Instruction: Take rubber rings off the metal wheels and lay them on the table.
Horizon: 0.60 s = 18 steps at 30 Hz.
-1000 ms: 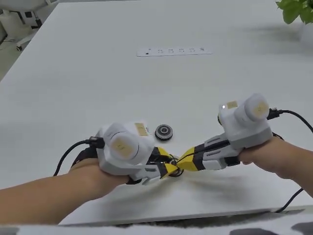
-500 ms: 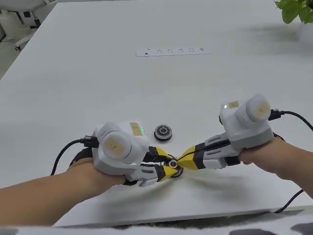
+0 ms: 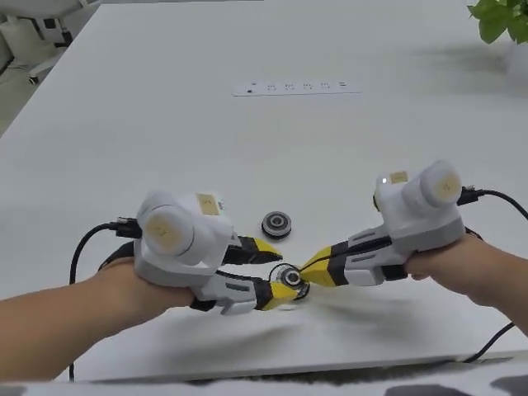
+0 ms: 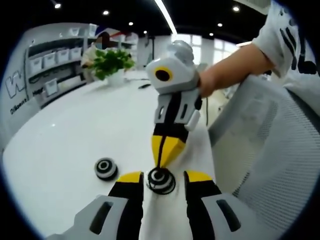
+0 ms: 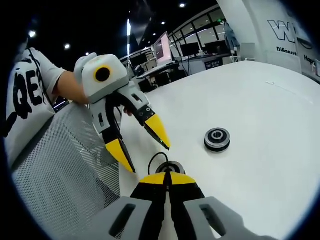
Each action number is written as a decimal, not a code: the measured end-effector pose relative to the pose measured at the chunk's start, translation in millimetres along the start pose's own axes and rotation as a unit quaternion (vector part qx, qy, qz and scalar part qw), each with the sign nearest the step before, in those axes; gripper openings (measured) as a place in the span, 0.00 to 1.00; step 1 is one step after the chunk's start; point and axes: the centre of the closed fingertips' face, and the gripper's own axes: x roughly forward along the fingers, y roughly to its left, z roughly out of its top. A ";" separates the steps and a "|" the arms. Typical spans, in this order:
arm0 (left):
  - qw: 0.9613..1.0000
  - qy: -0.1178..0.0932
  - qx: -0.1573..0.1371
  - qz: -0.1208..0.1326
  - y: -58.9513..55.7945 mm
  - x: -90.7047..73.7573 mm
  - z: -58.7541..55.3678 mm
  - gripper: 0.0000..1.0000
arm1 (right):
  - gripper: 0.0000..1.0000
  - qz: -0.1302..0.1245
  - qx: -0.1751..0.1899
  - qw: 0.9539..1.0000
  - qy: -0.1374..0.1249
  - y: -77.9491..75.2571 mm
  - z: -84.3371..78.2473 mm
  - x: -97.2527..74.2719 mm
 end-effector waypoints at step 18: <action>1.000 -0.020 -0.014 0.016 6.8 -34.8 0.6 0.60 | 0.00 0.009 -0.001 1.000 -0.008 -0.4 4.7 -1.7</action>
